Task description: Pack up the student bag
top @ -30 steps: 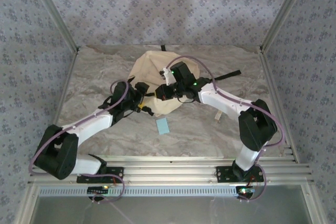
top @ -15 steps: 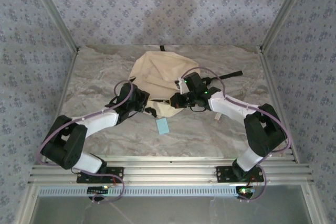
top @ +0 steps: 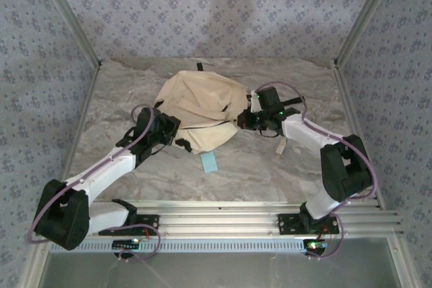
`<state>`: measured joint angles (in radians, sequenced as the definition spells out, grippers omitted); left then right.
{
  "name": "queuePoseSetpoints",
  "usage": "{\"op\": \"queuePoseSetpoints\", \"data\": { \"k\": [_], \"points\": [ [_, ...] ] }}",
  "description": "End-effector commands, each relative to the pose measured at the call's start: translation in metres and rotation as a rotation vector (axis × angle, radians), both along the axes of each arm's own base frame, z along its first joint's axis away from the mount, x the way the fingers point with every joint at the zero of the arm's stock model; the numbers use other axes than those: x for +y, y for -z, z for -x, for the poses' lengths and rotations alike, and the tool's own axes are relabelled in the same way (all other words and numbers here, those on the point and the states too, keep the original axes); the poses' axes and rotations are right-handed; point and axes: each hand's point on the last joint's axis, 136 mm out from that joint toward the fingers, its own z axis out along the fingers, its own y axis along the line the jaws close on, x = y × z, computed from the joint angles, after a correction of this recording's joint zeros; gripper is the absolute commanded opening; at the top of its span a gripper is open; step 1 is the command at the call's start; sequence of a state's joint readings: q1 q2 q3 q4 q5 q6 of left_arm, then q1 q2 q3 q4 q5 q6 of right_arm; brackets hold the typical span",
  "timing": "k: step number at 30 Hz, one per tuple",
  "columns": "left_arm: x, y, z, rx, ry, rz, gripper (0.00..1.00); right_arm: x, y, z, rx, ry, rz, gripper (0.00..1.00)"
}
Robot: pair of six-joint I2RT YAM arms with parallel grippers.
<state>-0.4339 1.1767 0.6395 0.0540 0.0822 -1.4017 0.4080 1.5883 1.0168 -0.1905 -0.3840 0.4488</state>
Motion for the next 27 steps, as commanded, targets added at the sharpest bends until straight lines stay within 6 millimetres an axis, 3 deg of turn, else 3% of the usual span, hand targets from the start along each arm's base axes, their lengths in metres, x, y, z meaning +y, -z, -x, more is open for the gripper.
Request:
{"op": "queuePoseSetpoints", "data": {
  "k": [1,4,6,9,12,16,17,20,25,26,27],
  "points": [
    [0.04,-0.007,-0.007,-0.034,-0.083,-0.083,0.0,-0.051,0.02,-0.045,-0.035,0.159,0.164,0.0],
    [0.046,-0.009,-0.009,-0.045,-0.05,-0.056,0.0,-0.048,0.039,-0.071,-0.012,0.145,0.17,0.0],
    [0.05,-0.013,-0.012,-0.051,-0.019,-0.055,0.0,-0.042,0.041,-0.089,-0.011,0.139,0.15,0.0],
    [0.069,-0.011,-0.014,-0.038,0.007,-0.147,0.0,-0.024,0.033,-0.094,0.0,0.115,0.054,0.0],
    [0.084,-0.003,-0.022,-0.018,0.019,-0.207,0.0,0.004,0.015,-0.077,-0.004,0.049,-0.052,0.0],
    [0.086,0.004,-0.051,-0.041,0.022,-0.212,0.0,0.049,-0.012,-0.034,-0.02,-0.083,-0.094,0.0],
    [0.085,0.007,-0.06,-0.042,0.021,-0.216,0.0,0.055,-0.001,-0.015,0.011,-0.108,-0.077,0.0],
    [0.082,0.013,-0.088,-0.052,0.025,-0.223,0.0,0.082,-0.005,0.014,0.031,-0.17,-0.109,0.0],
    [0.073,0.001,-0.125,-0.117,0.052,-0.208,0.01,0.128,-0.013,0.037,0.042,-0.265,-0.186,0.0],
    [0.072,-0.004,-0.128,-0.124,0.065,-0.214,0.16,0.136,-0.016,0.038,0.04,-0.284,-0.2,0.0],
    [0.07,-0.009,-0.128,-0.13,0.084,-0.219,0.41,0.142,-0.014,0.038,0.042,-0.296,-0.204,0.0]
  ]
}}
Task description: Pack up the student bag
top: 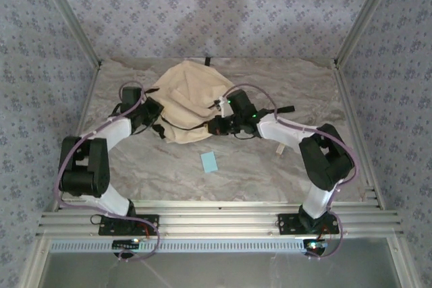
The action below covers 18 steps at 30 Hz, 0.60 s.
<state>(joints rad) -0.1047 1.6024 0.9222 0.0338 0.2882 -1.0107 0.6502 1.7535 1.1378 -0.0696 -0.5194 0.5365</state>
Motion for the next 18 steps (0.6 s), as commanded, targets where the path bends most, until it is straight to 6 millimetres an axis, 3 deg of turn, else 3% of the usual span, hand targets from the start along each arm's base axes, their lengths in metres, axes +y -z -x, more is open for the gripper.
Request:
{"op": "queuePoseSetpoints", "data": {
  "k": [1,4,8,12,15,18],
  "points": [
    [-0.004,-0.055,-0.026,-0.156,0.049,-0.021,0.66,0.026,-0.016,-0.009,-0.007,-0.025,-0.066,0.0],
    [0.002,-0.066,-0.006,-0.119,0.045,-0.065,1.0,0.036,-0.015,-0.018,-0.006,-0.036,-0.079,0.0],
    [0.008,-0.063,0.04,-0.073,-0.022,-0.021,1.0,0.044,-0.016,-0.028,-0.016,-0.05,-0.092,0.0],
    [-0.009,-0.047,0.077,-0.05,-0.123,0.125,0.99,0.049,-0.025,-0.034,-0.031,-0.067,-0.117,0.0],
    [-0.022,-0.044,0.09,-0.062,-0.187,0.181,0.99,0.054,-0.037,-0.033,-0.033,-0.092,-0.161,0.0],
    [-0.036,-0.048,0.09,-0.074,-0.21,0.195,0.98,0.06,-0.048,-0.027,-0.022,-0.12,-0.205,0.0]
  ]
}}
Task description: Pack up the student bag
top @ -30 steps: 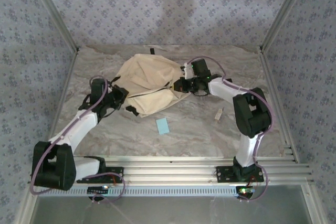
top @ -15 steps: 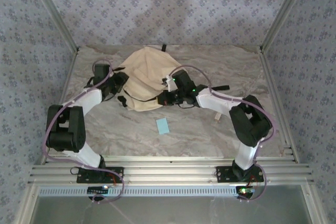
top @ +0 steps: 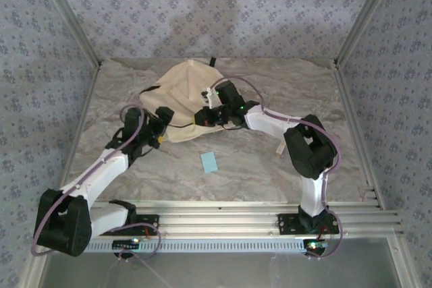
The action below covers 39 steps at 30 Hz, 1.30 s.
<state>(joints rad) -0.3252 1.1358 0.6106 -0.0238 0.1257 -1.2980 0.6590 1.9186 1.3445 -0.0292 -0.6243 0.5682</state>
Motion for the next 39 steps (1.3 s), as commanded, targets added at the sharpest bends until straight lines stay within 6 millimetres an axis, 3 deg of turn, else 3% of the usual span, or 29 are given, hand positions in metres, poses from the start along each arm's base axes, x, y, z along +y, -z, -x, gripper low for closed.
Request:
{"op": "queuePoseSetpoints", "data": {
  "k": [1,6,10,15,18,21,26,30,33,38,39],
  "points": [
    [-0.003,-0.021,-0.016,-0.057,-0.128,0.069,0.97,0.015,-0.034,0.003,-0.026,-0.063,-0.111,0.0],
    [-0.021,-0.01,-0.036,-0.048,-0.133,0.096,0.86,0.014,-0.037,0.013,-0.029,-0.078,-0.115,0.0],
    [-0.024,-0.002,-0.052,-0.062,-0.141,0.067,0.65,0.003,-0.027,0.014,-0.012,-0.059,-0.098,0.0],
    [-0.014,0.011,-0.058,-0.041,-0.164,-0.001,0.0,-0.011,-0.019,0.009,0.0,-0.032,-0.082,0.0],
    [-0.012,0.008,-0.056,-0.047,-0.151,-0.02,0.0,-0.03,-0.003,-0.008,0.003,0.04,-0.024,0.0],
    [-0.007,0.005,-0.046,-0.032,-0.121,-0.047,0.0,-0.061,0.019,-0.038,-0.011,0.14,0.073,0.0],
    [0.02,0.007,-0.017,0.013,-0.119,-0.051,0.0,-0.131,0.066,-0.103,-0.012,0.338,0.238,0.0],
    [0.039,0.005,-0.002,0.021,-0.151,-0.06,0.0,-0.169,0.087,-0.128,0.028,0.427,0.264,0.0],
    [0.043,0.002,-0.002,0.012,-0.163,-0.064,0.0,-0.18,0.085,-0.132,0.02,0.446,0.273,0.0],
    [0.031,0.008,-0.01,0.034,-0.114,-0.042,0.0,-0.175,0.068,-0.127,-0.012,0.423,0.269,0.0],
    [0.025,0.008,-0.013,0.029,-0.085,-0.03,0.1,-0.172,0.061,-0.124,-0.012,0.407,0.252,0.0]
  ]
}}
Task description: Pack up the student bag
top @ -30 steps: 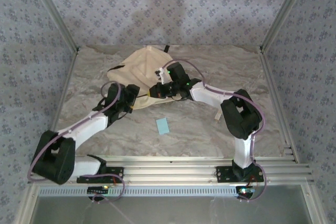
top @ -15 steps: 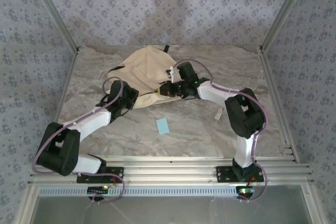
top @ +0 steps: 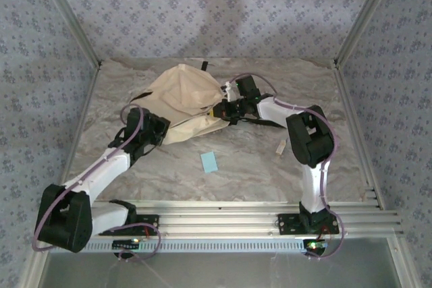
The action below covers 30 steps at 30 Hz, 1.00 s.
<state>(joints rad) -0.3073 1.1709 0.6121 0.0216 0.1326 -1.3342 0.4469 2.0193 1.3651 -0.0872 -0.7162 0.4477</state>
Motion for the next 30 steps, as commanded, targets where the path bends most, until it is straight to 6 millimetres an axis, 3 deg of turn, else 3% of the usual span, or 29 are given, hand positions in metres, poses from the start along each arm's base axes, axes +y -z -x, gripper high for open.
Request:
{"op": "queuePoseSetpoints", "data": {
  "k": [1,2,3,5,7,10,16,18,22,27,30],
  "points": [
    [0.016,0.003,-0.007,0.013,-0.014,-0.063,0.3,-0.094,0.013,-0.06,-0.056,0.307,0.212,0.0],
    [0.008,-0.003,-0.01,0.003,0.033,-0.08,0.55,-0.092,0.007,-0.057,-0.055,0.3,0.197,0.08],
    [0.003,-0.01,-0.011,0.001,0.076,-0.123,0.7,-0.091,0.002,-0.052,-0.057,0.294,0.188,0.23],
    [-0.005,-0.026,-0.009,-0.02,0.156,-0.259,0.79,-0.093,-0.009,-0.046,-0.071,0.3,0.184,0.46],
    [-0.009,-0.045,-0.009,-0.069,0.193,-0.391,0.81,-0.097,-0.017,-0.041,-0.083,0.31,0.195,0.55],
    [-0.015,-0.068,-0.014,-0.15,0.219,-0.48,0.81,-0.103,-0.024,-0.035,-0.091,0.324,0.221,0.57],
    [-0.048,-0.078,-0.048,-0.228,0.35,-0.527,0.79,-0.102,-0.02,-0.036,-0.08,0.351,0.257,0.57],
    [-0.068,-0.072,-0.06,-0.225,0.425,-0.534,0.78,-0.094,-0.018,-0.036,-0.076,0.341,0.257,0.55],
    [-0.118,-0.037,-0.076,-0.21,0.576,-0.515,0.71,-0.083,-0.005,-0.039,-0.058,0.331,0.29,0.51],
    [-0.168,0.023,-0.082,-0.115,0.693,-0.422,0.36,-0.086,0.001,-0.041,-0.033,0.355,0.284,0.32],
    [-0.191,0.057,-0.073,-0.054,0.732,-0.386,0.27,-0.097,0.002,-0.041,-0.029,0.384,0.288,0.28]
  ]
}}
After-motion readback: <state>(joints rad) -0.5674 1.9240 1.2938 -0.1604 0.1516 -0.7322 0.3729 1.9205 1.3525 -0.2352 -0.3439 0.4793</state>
